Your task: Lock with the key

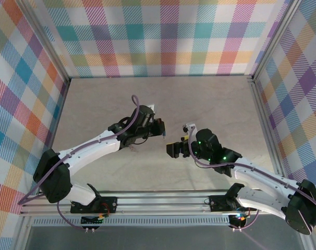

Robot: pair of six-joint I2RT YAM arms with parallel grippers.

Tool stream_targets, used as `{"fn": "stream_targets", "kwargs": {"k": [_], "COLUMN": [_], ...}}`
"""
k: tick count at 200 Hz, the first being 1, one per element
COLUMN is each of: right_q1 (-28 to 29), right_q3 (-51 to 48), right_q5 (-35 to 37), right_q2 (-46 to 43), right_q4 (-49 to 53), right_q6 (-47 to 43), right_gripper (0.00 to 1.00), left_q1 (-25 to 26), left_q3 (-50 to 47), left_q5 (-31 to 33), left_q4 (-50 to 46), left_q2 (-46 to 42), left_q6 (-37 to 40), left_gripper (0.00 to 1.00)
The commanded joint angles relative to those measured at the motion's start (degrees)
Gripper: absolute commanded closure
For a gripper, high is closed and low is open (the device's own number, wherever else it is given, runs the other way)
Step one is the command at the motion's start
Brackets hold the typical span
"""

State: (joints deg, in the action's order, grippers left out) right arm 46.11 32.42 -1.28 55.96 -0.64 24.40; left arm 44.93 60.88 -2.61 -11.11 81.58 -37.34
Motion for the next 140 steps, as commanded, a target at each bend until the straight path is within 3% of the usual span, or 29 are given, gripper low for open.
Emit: {"fn": "stream_targets", "kwargs": {"k": [1, 54, 127, 140], "right_q1": [-0.19, -0.16, -0.18, -0.12], "right_q3": [0.00, -0.37, -0.55, -0.72], "right_q5": [-1.97, 1.13, 1.53, 1.68], "right_q2": [1.13, 0.82, 1.62, 1.52], "right_q4": [-2.82, -2.61, -3.46, -3.80], "right_q6": [-0.26, -0.33, -0.08, -0.10], "right_gripper": [0.03, 0.10, 0.25, 0.32], "left_q1": [2.04, 5.29, 8.98, 9.38], "left_q3": [1.13, 1.96, 2.85, 2.53], "left_q5": [2.61, 4.71, 6.43, 6.56], "left_q4": [1.41, 0.22, -0.09, 0.21], "left_q2": [-1.43, -1.15, -0.99, -1.12], "left_q6": [-1.75, -2.34, -3.89, -4.46], "left_gripper": [1.00, 1.00, 1.00, 1.00]}}
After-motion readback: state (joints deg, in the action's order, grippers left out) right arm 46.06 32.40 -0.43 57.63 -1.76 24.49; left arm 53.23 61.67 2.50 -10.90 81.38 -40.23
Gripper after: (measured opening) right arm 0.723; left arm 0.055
